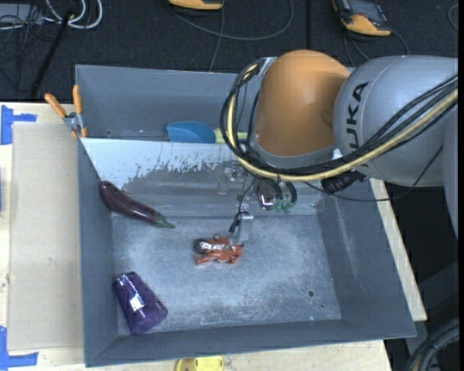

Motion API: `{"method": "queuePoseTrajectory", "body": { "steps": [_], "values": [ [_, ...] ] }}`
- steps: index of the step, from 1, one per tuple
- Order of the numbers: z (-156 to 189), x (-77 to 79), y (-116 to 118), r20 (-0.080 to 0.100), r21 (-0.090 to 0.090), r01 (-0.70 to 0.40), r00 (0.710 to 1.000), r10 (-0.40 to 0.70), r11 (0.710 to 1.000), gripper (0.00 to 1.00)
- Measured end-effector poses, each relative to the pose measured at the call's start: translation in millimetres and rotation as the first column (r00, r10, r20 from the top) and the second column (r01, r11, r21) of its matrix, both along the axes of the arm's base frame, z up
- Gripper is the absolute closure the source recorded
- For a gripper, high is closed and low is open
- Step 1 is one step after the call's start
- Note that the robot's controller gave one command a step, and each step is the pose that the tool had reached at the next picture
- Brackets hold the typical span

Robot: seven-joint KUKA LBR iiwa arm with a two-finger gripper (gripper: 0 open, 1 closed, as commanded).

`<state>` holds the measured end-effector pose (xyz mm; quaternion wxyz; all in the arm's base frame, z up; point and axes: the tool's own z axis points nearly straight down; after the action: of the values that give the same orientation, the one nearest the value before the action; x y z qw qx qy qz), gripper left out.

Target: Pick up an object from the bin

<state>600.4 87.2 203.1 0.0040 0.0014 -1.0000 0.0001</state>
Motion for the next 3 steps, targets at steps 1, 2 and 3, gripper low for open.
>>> {"method": "queuePoseTrajectory", "body": {
  "steps": [1,2,3],
  "values": [
    [4.9,1.4,-0.4,0.007,0.0,0.002,1.0,-0.002,1.0,0.0],
    [-38.6,-2.6,2.8,0.013,0.0,-0.069,0.998,0.069,0.998,0.0],
    [-106.2,-19.2,-15.5,0.011,0.001,-0.171,0.985,0.171,0.985,0.0]
  ]
}}
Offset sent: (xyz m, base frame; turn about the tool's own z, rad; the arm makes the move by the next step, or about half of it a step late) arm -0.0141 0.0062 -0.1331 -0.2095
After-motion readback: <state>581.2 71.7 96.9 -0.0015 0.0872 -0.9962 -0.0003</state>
